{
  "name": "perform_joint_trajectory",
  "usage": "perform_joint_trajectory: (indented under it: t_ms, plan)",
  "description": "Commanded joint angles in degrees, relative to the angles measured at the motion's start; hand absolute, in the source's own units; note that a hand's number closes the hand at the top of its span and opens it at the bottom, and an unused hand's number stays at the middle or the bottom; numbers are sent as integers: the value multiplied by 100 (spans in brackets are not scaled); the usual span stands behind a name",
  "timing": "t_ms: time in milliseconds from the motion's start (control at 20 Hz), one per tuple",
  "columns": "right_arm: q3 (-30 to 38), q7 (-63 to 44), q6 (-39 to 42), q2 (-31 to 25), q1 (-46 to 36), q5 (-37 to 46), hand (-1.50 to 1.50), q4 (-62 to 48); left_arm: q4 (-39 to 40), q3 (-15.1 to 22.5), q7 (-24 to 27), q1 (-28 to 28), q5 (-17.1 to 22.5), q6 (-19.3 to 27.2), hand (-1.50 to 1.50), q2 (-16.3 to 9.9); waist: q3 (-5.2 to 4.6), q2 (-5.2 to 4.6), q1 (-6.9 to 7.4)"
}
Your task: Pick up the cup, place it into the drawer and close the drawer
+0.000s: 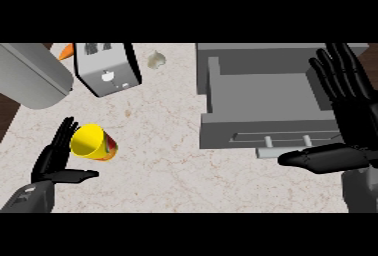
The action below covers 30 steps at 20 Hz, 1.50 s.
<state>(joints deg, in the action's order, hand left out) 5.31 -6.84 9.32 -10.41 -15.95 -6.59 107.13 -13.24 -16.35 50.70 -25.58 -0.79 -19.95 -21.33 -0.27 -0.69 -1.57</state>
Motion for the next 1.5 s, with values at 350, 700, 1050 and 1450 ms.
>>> perform_joint_trajectory:
  t_ms: [350,700,1050,1450]
  plan:
    - [145,-150,70,-85,-202,-188,-150,-79,341,65,740,-220,-170,-312,-150,130,-2,-8,-39]
    - [-17,293,-31,38,-223,214,-150,-385,399,57,647,-471,-154,-571,-150,261,-8,-46,-44]
    - [165,199,167,-122,-95,-60,-150,-324,105,112,1030,-464,-141,-968,150,360,-10,-47,-89]
    - [166,-198,73,-159,-269,-111,-150,-111,-206,-224,1661,-576,52,408,150,673,-2,-2,-25]
